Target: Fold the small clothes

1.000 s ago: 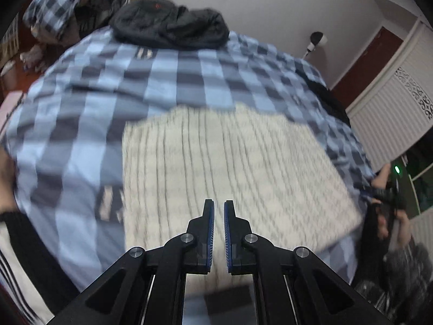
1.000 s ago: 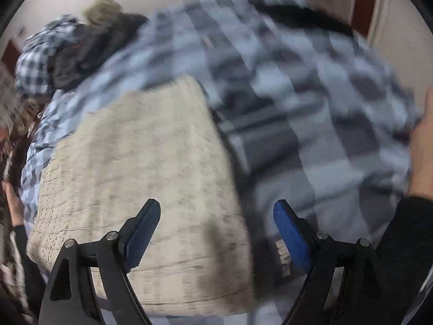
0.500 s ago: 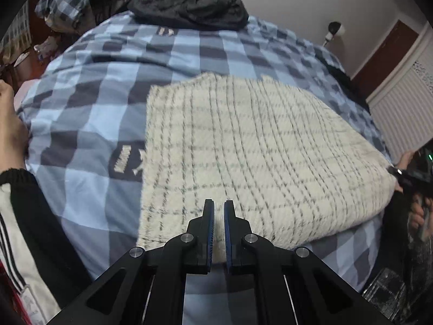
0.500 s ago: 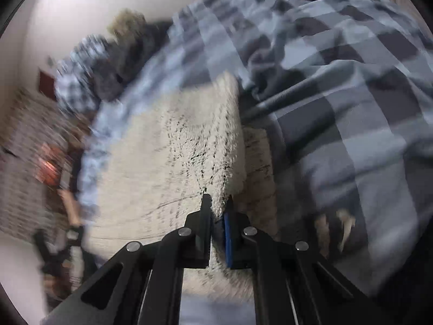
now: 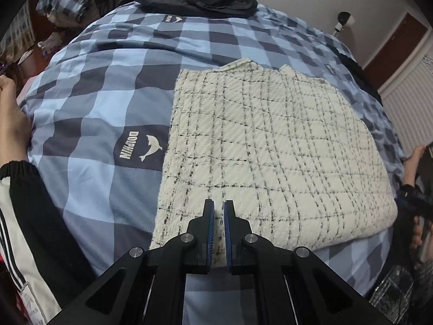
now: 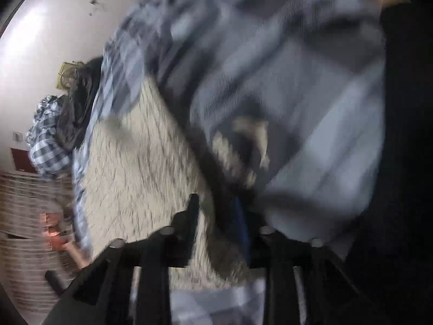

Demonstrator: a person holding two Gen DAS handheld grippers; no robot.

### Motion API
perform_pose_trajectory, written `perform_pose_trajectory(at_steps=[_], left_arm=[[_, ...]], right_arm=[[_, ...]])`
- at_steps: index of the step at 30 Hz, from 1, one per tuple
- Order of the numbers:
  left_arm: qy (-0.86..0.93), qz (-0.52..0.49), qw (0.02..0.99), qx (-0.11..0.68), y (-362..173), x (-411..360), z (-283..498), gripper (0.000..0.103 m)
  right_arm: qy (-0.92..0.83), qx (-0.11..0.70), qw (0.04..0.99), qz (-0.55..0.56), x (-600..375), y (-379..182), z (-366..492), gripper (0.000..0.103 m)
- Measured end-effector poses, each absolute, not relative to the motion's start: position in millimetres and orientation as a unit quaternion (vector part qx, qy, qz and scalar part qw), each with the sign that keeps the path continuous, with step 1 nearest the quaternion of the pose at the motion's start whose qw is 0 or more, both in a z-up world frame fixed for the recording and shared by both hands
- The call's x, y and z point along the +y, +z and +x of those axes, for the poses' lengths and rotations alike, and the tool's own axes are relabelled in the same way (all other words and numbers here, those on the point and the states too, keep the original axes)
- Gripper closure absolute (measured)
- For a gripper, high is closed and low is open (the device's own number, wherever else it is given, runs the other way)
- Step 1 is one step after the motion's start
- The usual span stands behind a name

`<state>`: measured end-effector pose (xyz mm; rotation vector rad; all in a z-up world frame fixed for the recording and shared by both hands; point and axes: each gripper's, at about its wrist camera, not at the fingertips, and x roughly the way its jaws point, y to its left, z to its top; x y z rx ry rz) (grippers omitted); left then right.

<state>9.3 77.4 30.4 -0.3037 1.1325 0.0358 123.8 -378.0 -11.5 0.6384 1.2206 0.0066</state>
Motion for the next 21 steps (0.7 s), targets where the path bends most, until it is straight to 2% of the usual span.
perform_pose_trajectory(at_steps=[1, 3, 4, 5, 8, 10, 14, 16, 18, 21], left_arm=[[0.014, -0.14, 0.835, 0.532, 32, 76, 9, 0.097], [0.002, -0.131, 0.841, 0.525, 37, 68, 14, 0.097], [-0.005, -0.128, 0.843, 0.523, 39, 62, 18, 0.097], [-0.017, -0.123, 0.844, 0.522, 40, 54, 24, 0.097], [-0.063, -0.074, 0.835, 0.541, 29, 14, 47, 0.097], [-0.081, -0.044, 0.827, 0.555, 14, -9, 56, 0.097], [-0.08, -0.014, 0.818, 0.57, -32, -22, 56, 0.097], [-0.101, -0.033, 0.835, 0.541, -35, -10, 47, 0.097], [-0.099, -0.065, 0.835, 0.537, -34, 14, 43, 0.098], [-0.069, -0.142, 0.832, 0.532, -31, 60, 42, 0.098]], right_arm=[[-0.013, 0.55, 0.794, 0.256, -371, 3, 126, 0.065], [-0.025, 0.522, 0.828, 0.202, -349, 32, 131, 0.045], [-0.021, 0.511, 0.84, 0.181, -334, 44, 136, 0.028], [-0.012, 0.501, 0.852, 0.153, -312, 54, 142, 0.018], [0.042, 0.493, 0.867, 0.049, -232, 64, 156, 0.017], [0.103, 0.51, 0.854, 0.004, -191, 50, 161, 0.017], [0.199, 0.57, 0.797, -0.02, -131, -20, 170, 0.017], [0.19, 0.591, 0.784, -0.031, -127, -49, 176, 0.016], [0.191, 0.554, 0.81, -0.032, -142, -49, 178, 0.019], [0.131, 0.551, 0.823, -0.036, -187, -41, 198, 0.023]])
